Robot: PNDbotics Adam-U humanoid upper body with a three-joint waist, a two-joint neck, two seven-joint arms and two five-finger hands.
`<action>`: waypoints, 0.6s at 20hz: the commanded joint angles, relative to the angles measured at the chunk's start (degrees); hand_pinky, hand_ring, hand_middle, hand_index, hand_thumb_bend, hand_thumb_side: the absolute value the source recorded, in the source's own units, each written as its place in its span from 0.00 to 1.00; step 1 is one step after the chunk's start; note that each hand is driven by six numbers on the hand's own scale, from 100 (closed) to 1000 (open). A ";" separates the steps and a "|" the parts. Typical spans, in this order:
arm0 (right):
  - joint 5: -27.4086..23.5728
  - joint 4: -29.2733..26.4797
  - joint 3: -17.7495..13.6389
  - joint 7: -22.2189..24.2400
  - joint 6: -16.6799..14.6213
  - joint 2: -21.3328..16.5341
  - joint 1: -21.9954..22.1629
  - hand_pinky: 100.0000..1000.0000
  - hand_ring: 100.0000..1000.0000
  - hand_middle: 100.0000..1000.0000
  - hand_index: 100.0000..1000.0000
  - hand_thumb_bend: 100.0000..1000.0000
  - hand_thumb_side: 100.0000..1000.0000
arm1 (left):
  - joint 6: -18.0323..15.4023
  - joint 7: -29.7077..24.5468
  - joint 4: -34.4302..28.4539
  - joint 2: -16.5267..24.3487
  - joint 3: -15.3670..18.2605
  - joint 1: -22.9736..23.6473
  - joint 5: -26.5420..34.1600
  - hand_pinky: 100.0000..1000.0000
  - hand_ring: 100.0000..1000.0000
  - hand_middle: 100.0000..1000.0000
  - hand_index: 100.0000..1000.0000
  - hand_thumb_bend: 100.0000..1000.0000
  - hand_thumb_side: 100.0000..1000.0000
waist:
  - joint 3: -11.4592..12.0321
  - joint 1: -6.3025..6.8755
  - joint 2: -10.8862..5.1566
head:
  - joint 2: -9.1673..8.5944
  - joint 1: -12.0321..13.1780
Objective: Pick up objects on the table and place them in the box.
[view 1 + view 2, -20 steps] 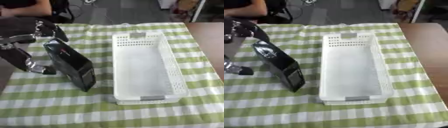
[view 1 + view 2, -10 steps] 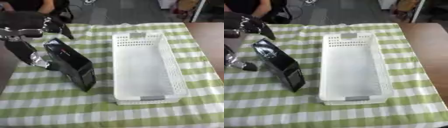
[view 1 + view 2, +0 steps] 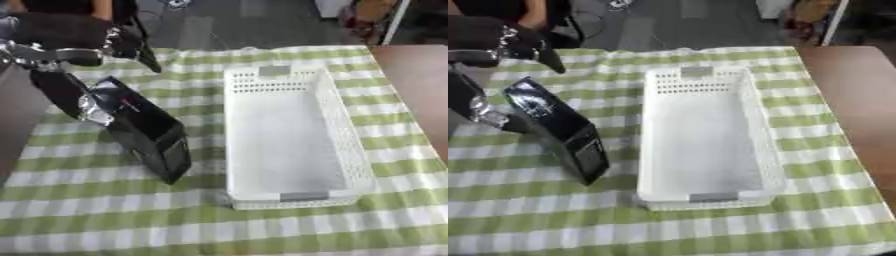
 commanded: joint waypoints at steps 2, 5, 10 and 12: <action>-0.19 -0.66 -0.17 0.21 -0.10 -1.36 -0.15 0.77 0.82 0.78 0.79 0.00 0.55 | -3.04 -3.79 0.79 0.47 -0.63 -1.52 -0.29 0.87 0.77 0.75 0.87 0.78 0.73 | -0.10 0.04 -0.56 | 0.03 0.30; -0.21 -0.66 -0.17 0.22 -0.10 -1.35 -0.14 0.77 0.82 0.78 0.79 0.00 0.55 | -3.34 -4.49 1.38 0.29 -1.12 -1.51 -0.50 0.87 0.77 0.75 0.87 0.78 0.73 | -0.12 0.05 -0.54 | 0.03 0.33; -0.22 -0.66 -0.20 0.23 -0.11 -1.31 -0.11 0.77 0.82 0.78 0.79 0.00 0.55 | -3.68 -5.52 2.25 0.26 -1.76 -1.28 -0.99 0.87 0.77 0.75 0.87 0.78 0.72 | -0.20 0.07 -0.50 | 0.03 0.31; -0.23 -0.66 -0.19 0.26 -0.11 -1.31 -0.10 0.77 0.82 0.78 0.79 0.00 0.55 | -3.77 -5.95 2.69 0.23 -1.99 -1.25 -1.24 0.87 0.78 0.75 0.87 0.79 0.72 | -0.20 0.07 -0.49 | 0.03 0.38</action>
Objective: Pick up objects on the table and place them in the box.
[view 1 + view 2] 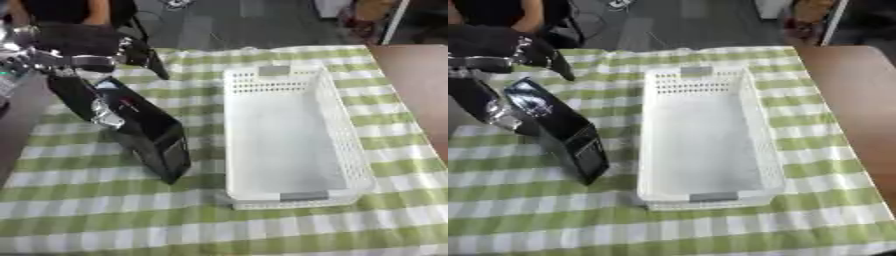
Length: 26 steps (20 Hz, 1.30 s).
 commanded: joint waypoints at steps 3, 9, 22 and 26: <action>-0.11 -0.66 -0.20 0.25 -0.12 -1.29 -0.10 0.77 0.82 0.78 0.79 0.00 0.55 | -4.85 -5.52 1.14 0.83 -0.08 -0.99 -1.17 0.87 0.78 0.75 0.87 0.80 0.71 | -0.11 0.08 -0.50 | 0.03 0.40; -0.14 -0.66 -0.23 0.26 -0.14 -1.24 -0.04 0.77 0.82 0.78 0.79 0.00 0.55 | -5.97 -5.32 3.99 0.01 -0.54 -1.66 -4.70 0.88 0.78 0.75 0.87 0.81 0.71 | -0.21 0.06 -0.51 | 0.03 0.39; -0.22 -0.66 -0.22 0.36 -0.16 -1.19 0.05 0.77 0.82 0.78 0.79 0.00 0.55 | -9.27 -5.37 10.47 -1.51 -2.26 -2.58 -9.94 0.88 0.79 0.75 0.87 0.82 0.69 | -0.33 0.10 -0.50 | 0.03 0.44; -0.25 -0.66 -0.22 0.36 -0.17 -1.20 0.07 0.77 0.82 0.78 0.79 0.00 0.55 | -10.40 -5.74 12.01 -1.79 -2.88 -2.48 -11.41 0.89 0.79 0.75 0.88 0.83 0.68 | -0.36 0.15 -0.46 | 0.03 0.50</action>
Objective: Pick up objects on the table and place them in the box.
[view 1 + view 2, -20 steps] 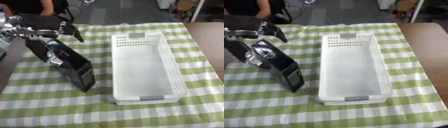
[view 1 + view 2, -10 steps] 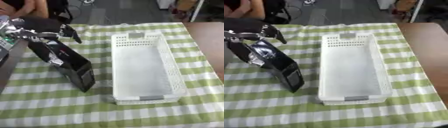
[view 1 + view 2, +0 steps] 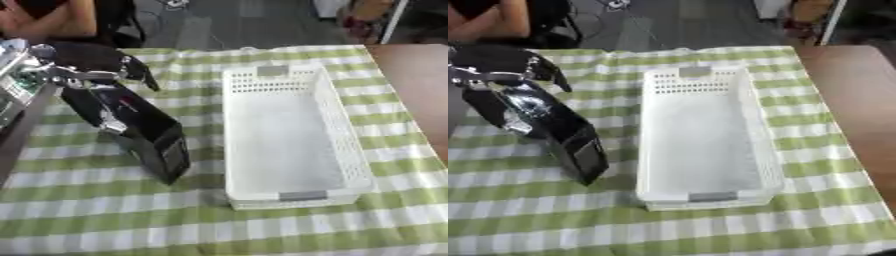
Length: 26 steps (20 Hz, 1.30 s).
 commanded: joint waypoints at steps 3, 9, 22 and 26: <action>-0.23 -0.66 -0.21 0.17 0.01 -1.22 -0.38 0.77 0.82 0.78 0.79 0.00 0.55 | -9.09 -7.90 1.49 0.55 -0.25 -0.92 -1.80 0.89 0.79 0.75 0.87 0.83 0.68 | -0.09 0.12 -0.45 | 0.02 0.42; -0.26 -0.66 -0.17 0.21 -0.01 -1.24 -0.42 0.77 0.82 0.78 0.79 0.00 0.55 | -10.51 -8.48 2.62 0.36 -0.94 -0.82 -2.51 0.89 0.79 0.74 0.87 0.82 0.68 | -0.11 0.18 -0.46 | 0.02 0.41; -0.29 -0.66 -0.09 0.31 -0.04 -1.29 -0.47 0.77 0.82 0.78 0.79 0.00 0.55 | -11.98 -10.26 5.05 -0.91 -2.13 -1.12 -3.64 0.87 0.78 0.69 0.82 0.81 0.65 | -0.24 0.24 -0.46 | 0.02 0.68; -0.32 -0.66 -0.04 0.36 -0.07 -1.27 -0.50 0.77 0.82 0.78 0.79 0.00 0.55 | -12.45 -10.13 5.70 -2.03 -2.35 -1.85 -4.25 0.86 0.77 0.67 0.81 0.80 0.64 | -0.32 0.20 -0.49 | 0.02 0.75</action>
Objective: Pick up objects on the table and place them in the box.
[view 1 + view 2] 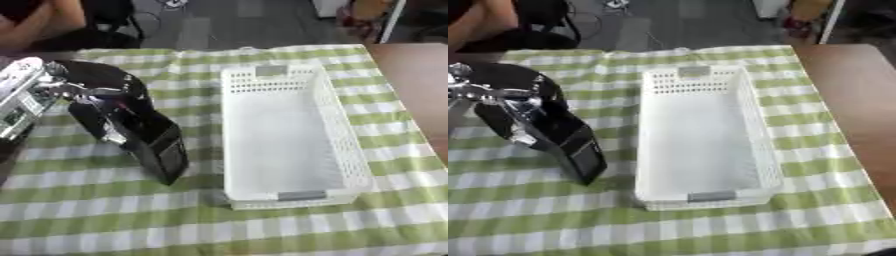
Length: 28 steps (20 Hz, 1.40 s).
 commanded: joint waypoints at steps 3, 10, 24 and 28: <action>-0.30 -0.66 -0.04 0.30 0.00 -1.24 -0.51 0.77 0.82 0.78 0.79 0.00 0.55 | -11.96 -10.54 0.84 -0.61 0.21 -2.19 -0.96 0.85 0.77 0.64 0.79 0.79 0.63 | -0.23 -0.03 -0.52 | 0.02 0.77; -0.30 -0.66 -0.11 0.30 0.01 -1.21 -0.45 0.77 0.82 0.78 0.79 0.00 0.55 | -12.49 -8.83 1.76 -1.81 0.10 -3.32 -1.89 0.80 0.70 0.49 0.67 0.65 0.55 | -0.27 -0.04 -0.50 | 0.02 0.73; -0.24 -0.66 -0.29 0.23 0.09 -1.09 -0.24 0.77 0.82 0.78 0.79 0.00 0.55 | -10.37 -7.27 0.14 -0.81 1.30 -3.72 -0.76 0.73 0.61 0.40 0.56 0.47 0.47 | -0.09 0.00 -0.55 | 0.02 0.58; -0.21 -0.66 -0.37 0.19 0.20 -1.10 -0.07 0.77 0.82 0.78 0.79 0.00 0.55 | -8.17 -6.49 -0.93 0.05 3.83 -4.73 0.99 0.73 0.61 0.39 0.55 0.46 0.46 | 0.11 0.04 -0.57 | 0.02 0.36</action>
